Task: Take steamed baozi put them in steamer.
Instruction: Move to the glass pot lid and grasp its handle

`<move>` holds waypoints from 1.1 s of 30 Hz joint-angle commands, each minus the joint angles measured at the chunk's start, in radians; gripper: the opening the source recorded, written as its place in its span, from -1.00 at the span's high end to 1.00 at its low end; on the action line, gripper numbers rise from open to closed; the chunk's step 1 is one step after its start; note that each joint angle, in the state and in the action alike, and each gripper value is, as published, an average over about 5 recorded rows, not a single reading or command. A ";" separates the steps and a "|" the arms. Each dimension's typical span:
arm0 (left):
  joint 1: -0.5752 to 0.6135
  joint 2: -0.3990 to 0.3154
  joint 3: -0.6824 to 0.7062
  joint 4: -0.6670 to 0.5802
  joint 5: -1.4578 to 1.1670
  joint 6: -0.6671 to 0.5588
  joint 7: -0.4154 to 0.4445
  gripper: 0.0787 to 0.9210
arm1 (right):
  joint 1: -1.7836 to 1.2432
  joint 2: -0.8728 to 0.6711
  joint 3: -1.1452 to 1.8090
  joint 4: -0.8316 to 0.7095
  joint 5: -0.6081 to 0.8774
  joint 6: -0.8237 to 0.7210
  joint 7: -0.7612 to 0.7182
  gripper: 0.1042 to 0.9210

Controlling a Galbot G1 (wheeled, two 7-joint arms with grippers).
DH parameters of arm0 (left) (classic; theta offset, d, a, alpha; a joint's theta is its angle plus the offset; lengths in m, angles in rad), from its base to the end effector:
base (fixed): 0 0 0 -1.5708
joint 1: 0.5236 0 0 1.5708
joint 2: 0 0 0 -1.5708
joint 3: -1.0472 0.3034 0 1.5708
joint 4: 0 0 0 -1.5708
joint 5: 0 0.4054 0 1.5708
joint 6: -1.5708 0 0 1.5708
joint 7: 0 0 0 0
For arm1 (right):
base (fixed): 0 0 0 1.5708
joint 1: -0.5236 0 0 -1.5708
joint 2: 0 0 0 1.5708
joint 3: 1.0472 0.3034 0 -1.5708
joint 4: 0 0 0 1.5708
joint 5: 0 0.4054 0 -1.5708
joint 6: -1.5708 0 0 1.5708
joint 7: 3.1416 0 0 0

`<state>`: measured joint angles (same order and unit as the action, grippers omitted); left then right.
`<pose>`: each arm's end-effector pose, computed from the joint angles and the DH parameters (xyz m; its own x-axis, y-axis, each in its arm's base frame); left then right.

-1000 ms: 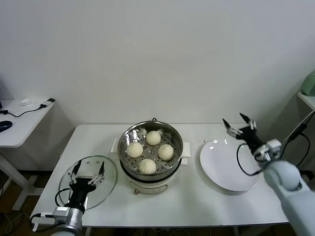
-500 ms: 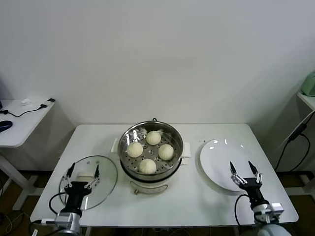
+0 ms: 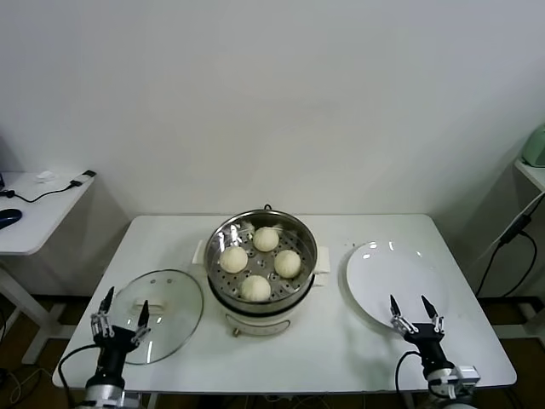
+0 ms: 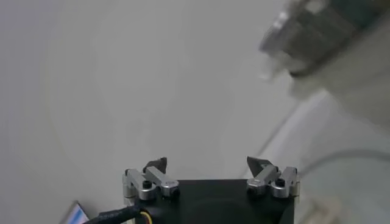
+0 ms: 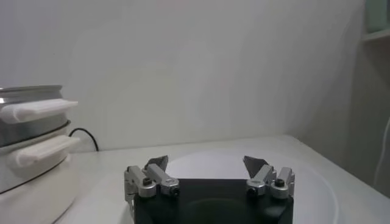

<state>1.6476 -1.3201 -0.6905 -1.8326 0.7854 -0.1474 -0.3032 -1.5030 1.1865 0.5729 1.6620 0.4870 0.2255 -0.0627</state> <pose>0.2191 0.1123 -0.3635 -0.9938 -0.1059 -0.0329 -0.0789 0.4662 0.8811 0.2566 -0.1183 -0.3926 -0.9921 -0.0290 0.1220 -0.0171 0.9951 0.0975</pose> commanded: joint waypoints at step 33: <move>-0.289 0.076 0.069 0.457 0.483 0.106 -0.116 -0.77 | 0.019 -0.002 -0.023 0.045 -0.030 -0.049 0.066 -0.76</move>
<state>1.4260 -1.2745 -0.6285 -1.4828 1.2662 -0.0301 -0.4129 -1.4870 1.1846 0.5508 1.7017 0.4599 0.1783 -0.0021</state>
